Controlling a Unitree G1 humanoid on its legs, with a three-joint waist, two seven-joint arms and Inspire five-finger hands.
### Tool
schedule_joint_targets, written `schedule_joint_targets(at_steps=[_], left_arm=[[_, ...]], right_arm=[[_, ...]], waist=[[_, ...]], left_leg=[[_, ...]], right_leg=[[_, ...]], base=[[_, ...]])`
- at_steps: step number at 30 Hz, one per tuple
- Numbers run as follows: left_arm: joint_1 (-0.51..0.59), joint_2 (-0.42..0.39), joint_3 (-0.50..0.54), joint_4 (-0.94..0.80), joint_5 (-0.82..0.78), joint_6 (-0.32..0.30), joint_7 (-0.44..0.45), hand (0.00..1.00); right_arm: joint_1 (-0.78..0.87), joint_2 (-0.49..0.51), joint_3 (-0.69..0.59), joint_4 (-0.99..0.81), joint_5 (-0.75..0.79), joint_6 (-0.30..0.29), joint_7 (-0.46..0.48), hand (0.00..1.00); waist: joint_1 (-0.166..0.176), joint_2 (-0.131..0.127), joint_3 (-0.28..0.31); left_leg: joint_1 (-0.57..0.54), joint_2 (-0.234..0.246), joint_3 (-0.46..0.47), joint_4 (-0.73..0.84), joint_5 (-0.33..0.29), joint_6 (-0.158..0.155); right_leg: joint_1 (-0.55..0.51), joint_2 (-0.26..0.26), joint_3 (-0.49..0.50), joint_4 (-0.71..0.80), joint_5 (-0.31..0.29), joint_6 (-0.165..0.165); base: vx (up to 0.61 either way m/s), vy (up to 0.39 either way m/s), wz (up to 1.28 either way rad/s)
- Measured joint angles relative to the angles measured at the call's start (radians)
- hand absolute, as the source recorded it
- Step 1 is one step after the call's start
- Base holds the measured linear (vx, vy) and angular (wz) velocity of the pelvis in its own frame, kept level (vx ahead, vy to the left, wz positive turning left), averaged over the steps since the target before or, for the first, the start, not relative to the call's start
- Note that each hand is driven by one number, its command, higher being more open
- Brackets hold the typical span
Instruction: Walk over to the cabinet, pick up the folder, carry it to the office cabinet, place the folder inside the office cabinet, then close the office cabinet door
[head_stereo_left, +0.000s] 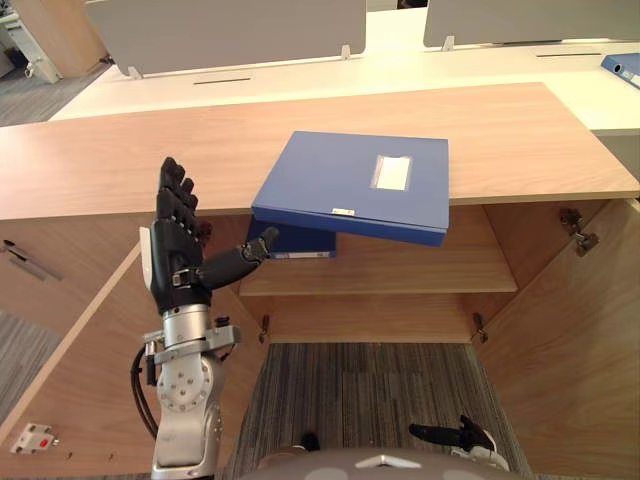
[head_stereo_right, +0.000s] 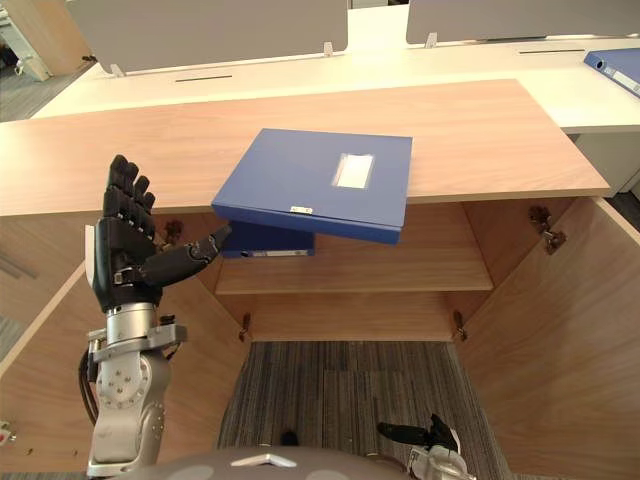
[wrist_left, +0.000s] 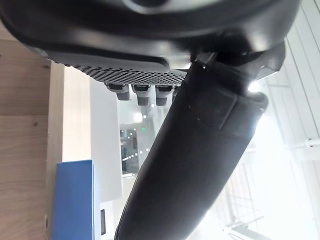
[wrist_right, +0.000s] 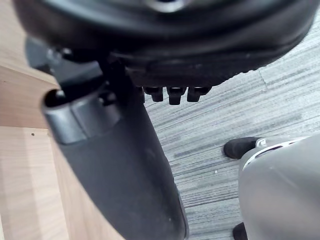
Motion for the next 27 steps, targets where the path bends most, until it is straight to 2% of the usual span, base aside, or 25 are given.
schedule_joint_targets(at_steps=[6, 17, 20, 27], left_arm=[[-0.060, 0.081, -0.032, -0.016, 0.098, 0.000, 0.022, 1.00], [-0.195, 0.222, -0.232, -0.063, 0.378, -0.005, 0.001, 1.00], [-0.217, 0.243, -0.292, -0.031, 0.419, -0.014, -0.026, 1.00], [-0.299, 0.295, -0.398, 0.094, 0.565, -0.012, -0.025, 1.00]], right_arm=[[0.014, -0.004, 0.000, 0.004, -0.006, 0.003, 0.002, 1.00], [0.010, -0.010, 0.010, 0.023, -0.032, 0.003, 0.001, 1.00], [0.010, -0.016, 0.029, 0.024, -0.032, 0.003, 0.000, 1.00], [0.004, -0.019, 0.029, 0.039, -0.032, 0.003, -0.002, 1.00]], waist=[[-0.001, -0.005, -0.024], [-0.008, -0.008, -0.039], [-0.012, -0.009, -0.041], [-0.025, -0.008, -0.048]], left_leg=[[0.001, 0.011, 0.006, 0.000, 0.005, -0.008], [-0.003, 0.018, 0.045, 0.000, 0.005, -0.010], [-0.001, 0.018, 0.050, 0.000, 0.005, -0.010], [-0.017, 0.019, 0.056, 0.000, 0.005, -0.010]], right_leg=[[-0.003, 0.011, 0.007, -0.001, 0.004, -0.004], [-0.022, 0.017, 0.048, -0.012, 0.021, 0.000], [-0.023, 0.018, 0.055, -0.012, 0.022, 0.001], [-0.039, 0.019, 0.062, -0.017, 0.027, 0.003]], base=[[-0.04, -0.027, -0.04], [-0.03, 0.002, -0.11], [-0.01, 0.000, -0.06], [-0.03, -0.001, -0.02]])
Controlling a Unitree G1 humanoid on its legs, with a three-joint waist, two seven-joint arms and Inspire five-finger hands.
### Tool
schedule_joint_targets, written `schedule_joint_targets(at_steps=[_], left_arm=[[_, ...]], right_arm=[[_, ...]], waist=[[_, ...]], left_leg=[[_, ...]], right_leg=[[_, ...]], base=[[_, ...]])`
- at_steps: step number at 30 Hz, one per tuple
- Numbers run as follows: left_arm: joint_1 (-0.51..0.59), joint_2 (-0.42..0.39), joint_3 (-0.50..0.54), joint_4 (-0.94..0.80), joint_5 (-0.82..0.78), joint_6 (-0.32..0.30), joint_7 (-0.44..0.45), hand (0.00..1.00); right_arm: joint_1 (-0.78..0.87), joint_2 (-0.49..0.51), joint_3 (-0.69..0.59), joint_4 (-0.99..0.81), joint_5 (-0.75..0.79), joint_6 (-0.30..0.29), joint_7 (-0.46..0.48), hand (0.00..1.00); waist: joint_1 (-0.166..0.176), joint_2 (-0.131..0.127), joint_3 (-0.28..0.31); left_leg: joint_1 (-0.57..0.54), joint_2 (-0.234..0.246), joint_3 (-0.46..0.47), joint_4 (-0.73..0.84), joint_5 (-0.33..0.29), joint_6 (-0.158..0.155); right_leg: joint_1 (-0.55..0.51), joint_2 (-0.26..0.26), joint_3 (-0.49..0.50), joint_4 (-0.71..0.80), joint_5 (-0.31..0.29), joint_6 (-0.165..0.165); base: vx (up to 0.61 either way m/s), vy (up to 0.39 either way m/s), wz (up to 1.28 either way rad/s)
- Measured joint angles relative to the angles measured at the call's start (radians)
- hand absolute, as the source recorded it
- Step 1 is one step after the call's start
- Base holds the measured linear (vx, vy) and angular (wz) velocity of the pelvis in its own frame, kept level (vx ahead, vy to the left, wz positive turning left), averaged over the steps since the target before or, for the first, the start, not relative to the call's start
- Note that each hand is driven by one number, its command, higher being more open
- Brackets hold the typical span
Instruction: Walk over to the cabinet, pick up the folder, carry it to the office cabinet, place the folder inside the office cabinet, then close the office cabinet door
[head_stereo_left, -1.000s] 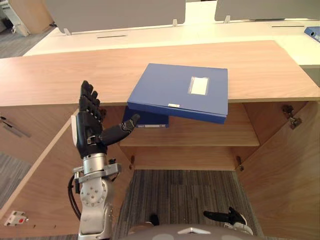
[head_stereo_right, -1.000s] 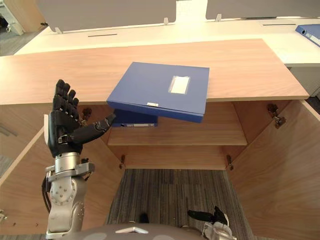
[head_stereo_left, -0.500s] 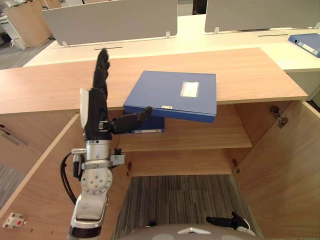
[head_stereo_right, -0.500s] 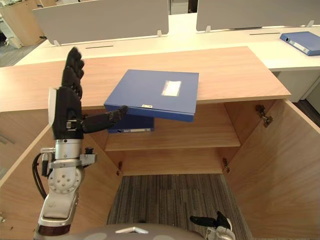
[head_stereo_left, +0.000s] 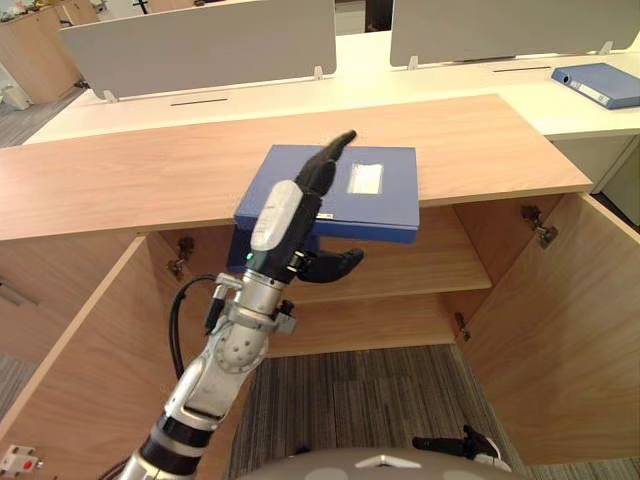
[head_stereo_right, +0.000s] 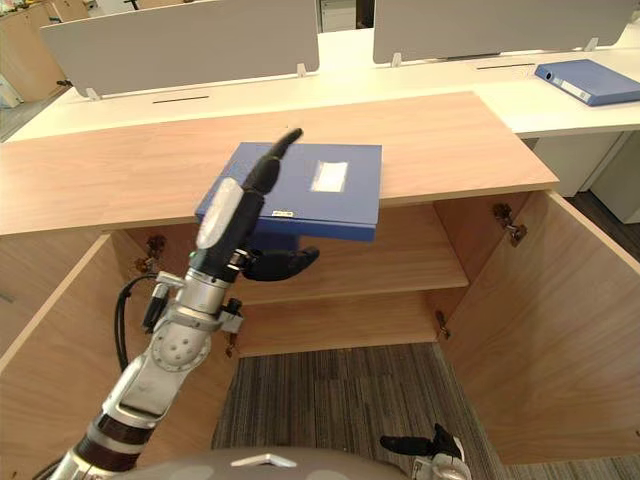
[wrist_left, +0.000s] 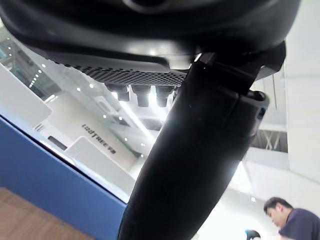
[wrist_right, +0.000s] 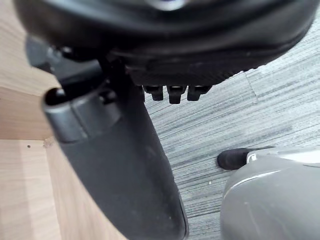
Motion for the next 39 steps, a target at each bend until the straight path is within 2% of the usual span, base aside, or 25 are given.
schedule_joint_targets(at_steps=[6, 8, 14, 22, 23, 30, 34, 39], left_arm=[[-0.051, 0.018, -0.041, 0.075, 0.169, 0.005, 0.037, 1.00], [-0.053, 0.019, -0.041, 0.104, 0.211, 0.026, 0.058, 1.00], [-0.053, -0.015, -0.041, 0.118, 0.271, 0.061, 0.107, 1.00], [-0.053, -0.024, -0.041, 0.159, 0.350, 0.091, 0.112, 1.00], [-0.053, -0.025, -0.041, 0.172, 0.356, 0.101, 0.112, 0.00], [-0.068, -0.048, -0.038, 0.218, 0.427, 0.135, 0.152, 0.00], [-0.136, -0.054, -0.018, 0.235, 0.427, 0.153, 0.177, 0.00], [-0.162, -0.104, 0.030, 0.221, 0.420, 0.151, 0.230, 0.00]], right_arm=[[-0.008, 0.005, 0.000, 0.001, 0.000, 0.000, -0.008, 1.00], [-0.013, 0.007, -0.001, 0.001, 0.001, 0.000, -0.011, 1.00], [-0.015, 0.011, -0.003, 0.001, 0.006, 0.000, -0.021, 1.00], [-0.020, 0.018, -0.006, 0.001, 0.039, 0.001, -0.022, 1.00], [-0.021, 0.019, -0.007, 0.001, 0.040, 0.001, -0.022, 1.00], [-0.032, 0.032, -0.040, 0.001, 0.040, 0.001, -0.020, 1.00], [-0.037, 0.035, -0.044, 0.001, 0.045, 0.002, -0.020, 1.00], [-0.042, 0.038, -0.044, 0.000, 0.080, 0.002, -0.020, 1.00]], waist=[[-0.013, -0.004, 0.001], [-0.023, -0.005, 0.002], [-0.026, -0.009, 0.004], [-0.031, -0.017, 0.010], [-0.032, -0.017, 0.010], [-0.032, -0.016, 0.010], [-0.032, -0.017, 0.012], [-0.033, -0.023, 0.020]], left_leg=[[-0.001, -0.001, 0.002, 0.000, -0.001, -0.001], [-0.002, -0.001, 0.001, -0.001, -0.001, -0.001], [-0.021, -0.001, 0.002, -0.001, -0.002, -0.002], [-0.022, -0.005, 0.002, -0.001, -0.003, -0.003], [-0.023, -0.005, 0.002, -0.002, -0.003, -0.003], [-0.028, -0.010, 0.002, -0.002, -0.007, -0.001], [-0.029, -0.015, 0.002, -0.002, -0.010, -0.001], [-0.027, -0.017, 0.002, -0.002, -0.013, -0.003]], right_leg=[[-0.001, 0.005, 0.005, -0.010, 0.007, 0.001], [0.001, 0.005, 0.004, -0.020, 0.012, 0.002], [-0.018, -0.001, 0.009, -0.025, 0.017, 0.004], [-0.017, -0.001, 0.009, -0.033, 0.018, 0.005], [-0.017, -0.003, 0.008, -0.034, 0.018, 0.006], [-0.017, -0.008, 0.007, -0.047, 0.021, 0.009], [-0.014, -0.011, 0.006, -0.055, 0.022, 0.011], [-0.009, -0.013, 0.008, -0.061, 0.023, 0.012]], base=[[0.00, -0.002, -0.03], [-0.03, 0.000, 0.00], [-0.03, 0.011, -0.01], [0.00, 0.000, 0.00], [0.00, 0.000, 0.00], [0.00, 0.000, 0.00], [0.00, 0.000, 0.00], [0.00, 0.000, 0.00]])
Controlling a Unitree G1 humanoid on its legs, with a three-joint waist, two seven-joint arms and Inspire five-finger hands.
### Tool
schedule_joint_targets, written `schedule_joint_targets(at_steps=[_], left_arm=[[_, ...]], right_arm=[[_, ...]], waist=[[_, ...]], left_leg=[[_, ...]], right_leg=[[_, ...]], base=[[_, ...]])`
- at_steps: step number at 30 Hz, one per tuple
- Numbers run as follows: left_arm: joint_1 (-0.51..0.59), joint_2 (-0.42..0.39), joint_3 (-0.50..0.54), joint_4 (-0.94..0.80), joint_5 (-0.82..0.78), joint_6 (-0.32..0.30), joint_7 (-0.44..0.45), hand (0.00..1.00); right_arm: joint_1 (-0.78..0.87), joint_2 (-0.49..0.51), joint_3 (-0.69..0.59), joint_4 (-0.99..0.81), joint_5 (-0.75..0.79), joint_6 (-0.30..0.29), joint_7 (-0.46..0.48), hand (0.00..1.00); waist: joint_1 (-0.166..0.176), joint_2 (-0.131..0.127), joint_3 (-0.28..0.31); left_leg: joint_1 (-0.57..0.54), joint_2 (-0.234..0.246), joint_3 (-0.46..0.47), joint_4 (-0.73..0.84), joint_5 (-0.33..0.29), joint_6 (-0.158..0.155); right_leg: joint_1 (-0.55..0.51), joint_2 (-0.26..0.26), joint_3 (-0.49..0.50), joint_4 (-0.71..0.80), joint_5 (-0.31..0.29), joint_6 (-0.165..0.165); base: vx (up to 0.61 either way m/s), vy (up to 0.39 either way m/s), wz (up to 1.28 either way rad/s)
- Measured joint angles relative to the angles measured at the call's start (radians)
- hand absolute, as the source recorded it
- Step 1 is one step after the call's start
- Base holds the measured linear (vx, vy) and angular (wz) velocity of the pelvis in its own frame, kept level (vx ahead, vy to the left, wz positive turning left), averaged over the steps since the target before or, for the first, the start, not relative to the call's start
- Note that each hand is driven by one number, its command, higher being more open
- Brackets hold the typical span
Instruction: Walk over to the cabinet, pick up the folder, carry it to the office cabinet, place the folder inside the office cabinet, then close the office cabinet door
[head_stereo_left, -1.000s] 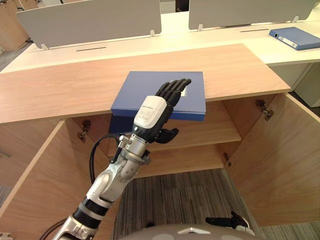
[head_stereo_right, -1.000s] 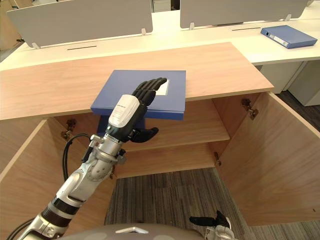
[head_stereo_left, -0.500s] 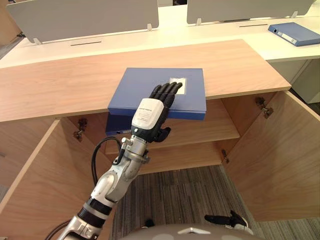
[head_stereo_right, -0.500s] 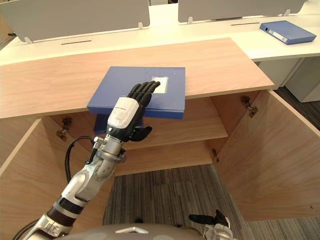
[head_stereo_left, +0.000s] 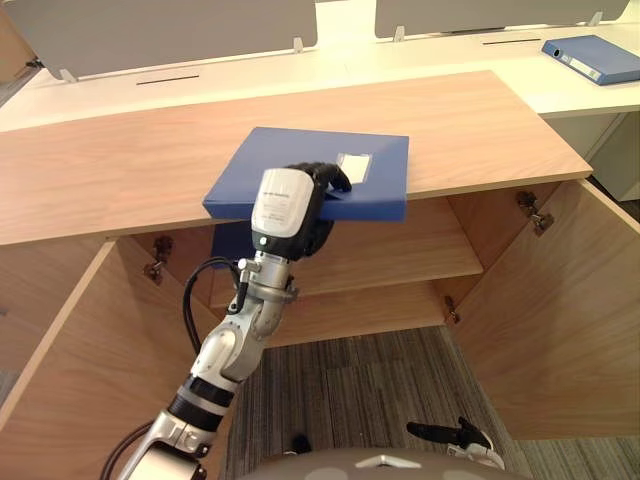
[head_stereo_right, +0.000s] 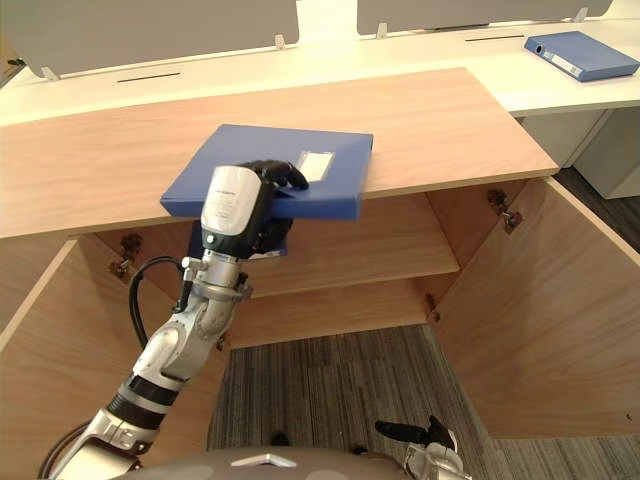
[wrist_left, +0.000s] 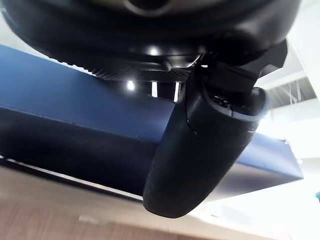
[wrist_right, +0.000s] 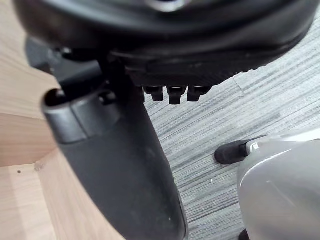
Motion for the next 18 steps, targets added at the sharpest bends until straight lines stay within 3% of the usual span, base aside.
schedule_joint_targets(at_steps=[7, 18], left_arm=[[0.051, -0.055, 0.069, -0.077, -0.050, 0.000, -0.008, 0.00], [0.217, -0.204, 0.218, -0.390, -0.443, -0.034, 0.042, 0.00]], right_arm=[[0.009, 0.017, 0.002, -0.022, 0.002, -0.009, -0.001, 1.00], [0.092, 0.033, 0.025, -0.238, 0.038, -0.037, -0.033, 1.00]], waist=[[-0.001, 0.010, 0.009], [-0.002, 0.014, 0.012]], left_leg=[[0.005, 0.004, 0.025, 0.001, -0.004, -0.001], [0.006, 0.013, 0.056, 0.001, -0.013, 0.007]], right_leg=[[-0.004, -0.001, 0.030, -0.002, 0.006, 0.001], [-0.031, 0.005, 0.084, 0.005, 0.027, 0.008]], base=[[-0.02, 0.007, -0.12], [-0.05, 0.006, -0.15]])
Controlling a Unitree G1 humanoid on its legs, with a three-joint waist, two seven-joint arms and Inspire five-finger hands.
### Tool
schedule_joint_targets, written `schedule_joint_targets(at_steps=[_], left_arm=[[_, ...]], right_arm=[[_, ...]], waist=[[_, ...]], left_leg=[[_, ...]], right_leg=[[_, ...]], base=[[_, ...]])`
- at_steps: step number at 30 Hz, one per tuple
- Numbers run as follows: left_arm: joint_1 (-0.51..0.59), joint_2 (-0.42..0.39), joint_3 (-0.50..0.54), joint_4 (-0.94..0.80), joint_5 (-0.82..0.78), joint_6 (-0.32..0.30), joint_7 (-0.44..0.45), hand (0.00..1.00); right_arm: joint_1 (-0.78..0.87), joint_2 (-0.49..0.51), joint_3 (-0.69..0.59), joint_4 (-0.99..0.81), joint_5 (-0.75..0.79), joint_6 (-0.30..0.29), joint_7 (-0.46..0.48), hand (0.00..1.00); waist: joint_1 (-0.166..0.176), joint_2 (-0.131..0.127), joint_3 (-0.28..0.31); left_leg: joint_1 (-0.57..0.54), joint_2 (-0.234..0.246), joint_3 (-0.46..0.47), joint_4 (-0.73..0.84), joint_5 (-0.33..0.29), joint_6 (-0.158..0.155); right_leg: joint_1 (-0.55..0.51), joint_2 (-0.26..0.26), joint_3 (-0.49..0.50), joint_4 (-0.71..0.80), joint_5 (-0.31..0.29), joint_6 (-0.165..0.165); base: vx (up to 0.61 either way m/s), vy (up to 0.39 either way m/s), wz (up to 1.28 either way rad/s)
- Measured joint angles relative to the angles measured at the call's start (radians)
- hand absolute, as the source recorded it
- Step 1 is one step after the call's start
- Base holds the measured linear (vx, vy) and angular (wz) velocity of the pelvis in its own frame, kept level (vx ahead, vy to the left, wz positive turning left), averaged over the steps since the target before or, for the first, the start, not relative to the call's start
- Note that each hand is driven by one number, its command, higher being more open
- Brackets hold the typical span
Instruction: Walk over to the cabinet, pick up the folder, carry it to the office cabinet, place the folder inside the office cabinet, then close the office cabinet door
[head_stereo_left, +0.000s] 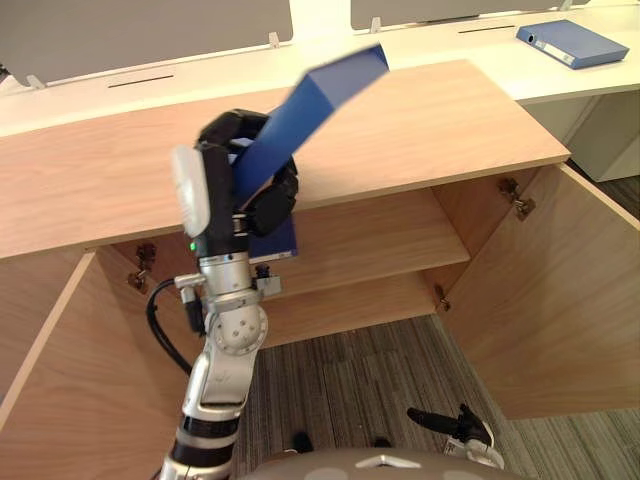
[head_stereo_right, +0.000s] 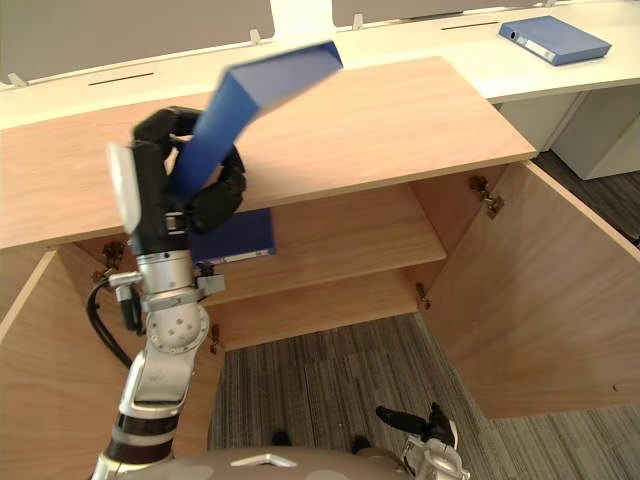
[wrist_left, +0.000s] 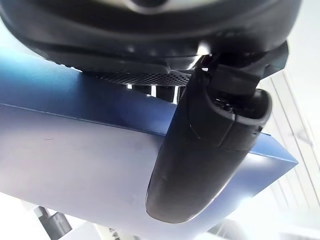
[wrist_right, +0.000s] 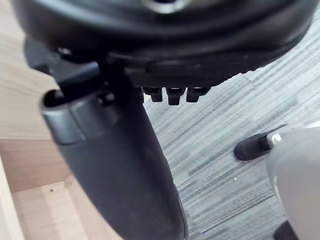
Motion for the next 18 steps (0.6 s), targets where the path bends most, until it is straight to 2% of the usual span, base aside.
schedule_joint_targets(at_steps=[3, 7, 8, 11, 14, 18], left_arm=[[0.069, -0.045, 0.028, -0.096, -0.134, -0.020, 0.016, 0.00], [0.092, -0.070, 0.033, -0.174, -0.306, -0.057, 0.027, 0.00], [0.094, -0.079, 0.033, -0.196, -0.403, -0.085, 0.007, 0.00], [0.094, -0.087, 0.019, -0.226, -0.560, -0.147, -0.041, 0.00], [0.094, -0.086, -0.014, -0.232, -0.722, -0.164, -0.123, 0.00], [0.105, -0.085, -0.055, -0.231, -0.836, -0.163, -0.194, 0.00]], right_arm=[[0.030, 0.025, 0.001, -0.160, 0.002, -0.009, -0.016, 1.00], [0.060, 0.054, 0.019, -0.355, 0.009, -0.033, -0.025, 1.00], [0.061, 0.068, 0.019, -0.417, 0.011, -0.043, -0.031, 1.00], [0.061, 0.079, 0.028, -0.572, 0.020, -0.059, -0.033, 1.00], [0.060, 0.079, 0.041, -0.715, 0.017, -0.072, -0.032, 1.00], [0.055, 0.080, 0.064, -0.843, 0.017, -0.076, -0.026, 1.00]], waist=[[-0.001, 0.005, 0.002], [-0.006, 0.006, 0.002], [-0.006, 0.006, 0.002], [-0.006, 0.007, 0.002], [-0.006, 0.007, 0.002], [-0.008, 0.007, 0.001]], left_leg=[[0.001, 0.001, 0.026, 0.000, -0.001, 0.002], [0.001, -0.001, 0.033, 0.001, -0.001, 0.002], [0.001, -0.001, 0.037, 0.005, -0.001, 0.002], [0.001, -0.006, 0.050, 0.005, -0.003, 0.005], [0.000, -0.008, 0.060, 0.005, -0.006, 0.008], [0.000, -0.011, 0.082, 0.005, -0.010, 0.010]], right_leg=[[-0.012, 0.002, 0.027, 0.000, 0.009, 0.006], [-0.018, 0.005, 0.035, -0.002, 0.013, 0.009], [-0.019, 0.006, 0.039, -0.003, 0.014, 0.010], [-0.023, 0.005, 0.050, -0.007, 0.021, 0.014], [-0.029, 0.004, 0.062, -0.010, 0.026, 0.020], [-0.033, 0.002, 0.085, -0.018, 0.036, 0.025]], base=[[-0.07, 0.018, -0.23], [-0.05, 0.003, -0.09], [-0.03, 0.002, -0.07], [-0.02, 0.012, -0.12], [-0.02, 0.013, -0.11], [-0.02, 0.017, -0.18]])
